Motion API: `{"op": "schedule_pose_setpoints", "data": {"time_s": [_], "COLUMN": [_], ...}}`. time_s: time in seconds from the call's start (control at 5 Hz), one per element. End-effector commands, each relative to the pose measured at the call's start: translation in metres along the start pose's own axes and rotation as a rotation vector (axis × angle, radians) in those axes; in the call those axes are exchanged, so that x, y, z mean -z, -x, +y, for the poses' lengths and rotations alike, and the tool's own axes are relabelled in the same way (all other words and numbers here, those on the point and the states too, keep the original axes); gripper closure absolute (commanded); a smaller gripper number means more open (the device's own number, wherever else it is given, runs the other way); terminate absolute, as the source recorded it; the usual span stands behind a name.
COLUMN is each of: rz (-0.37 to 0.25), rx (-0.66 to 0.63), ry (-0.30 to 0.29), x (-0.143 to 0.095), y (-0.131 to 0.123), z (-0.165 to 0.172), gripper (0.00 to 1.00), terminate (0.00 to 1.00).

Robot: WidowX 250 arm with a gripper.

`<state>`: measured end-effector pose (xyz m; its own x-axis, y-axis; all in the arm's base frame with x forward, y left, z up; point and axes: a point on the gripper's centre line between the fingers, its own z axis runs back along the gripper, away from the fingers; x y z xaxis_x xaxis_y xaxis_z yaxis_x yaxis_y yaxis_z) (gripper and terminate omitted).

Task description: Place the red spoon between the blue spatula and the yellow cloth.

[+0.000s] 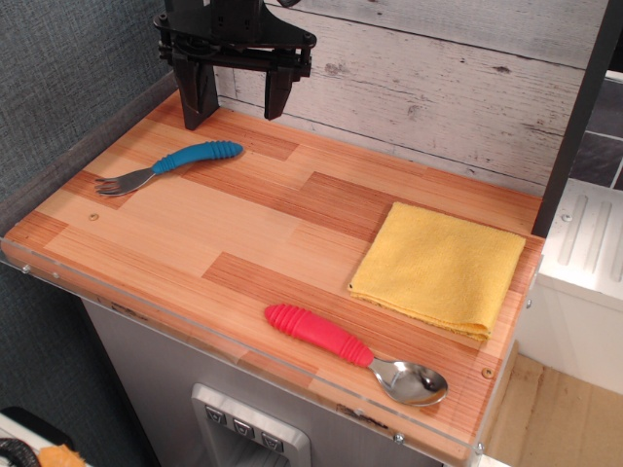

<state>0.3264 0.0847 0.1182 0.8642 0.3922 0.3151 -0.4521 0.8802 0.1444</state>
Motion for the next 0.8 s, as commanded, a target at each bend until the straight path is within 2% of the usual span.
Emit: {"op": "schedule_pose_setpoints", "data": {"time_s": [0.0, 0.2, 0.4, 0.6], "rz": [0.000, 0.013, 0.060, 0.082], "rx": [0.000, -0.144, -0.248, -0.433], "ry": [0.000, 0.000, -0.041, -0.012], "x": [0.000, -0.005, -0.011, -0.015], "y": [0.000, 0.016, 0.035, 0.059], "z": [0.000, -0.004, -0.017, -0.033], "gripper": [0.00, 0.00, 0.00, 0.00], "terminate": [0.00, 0.00, 0.00, 0.00]}}
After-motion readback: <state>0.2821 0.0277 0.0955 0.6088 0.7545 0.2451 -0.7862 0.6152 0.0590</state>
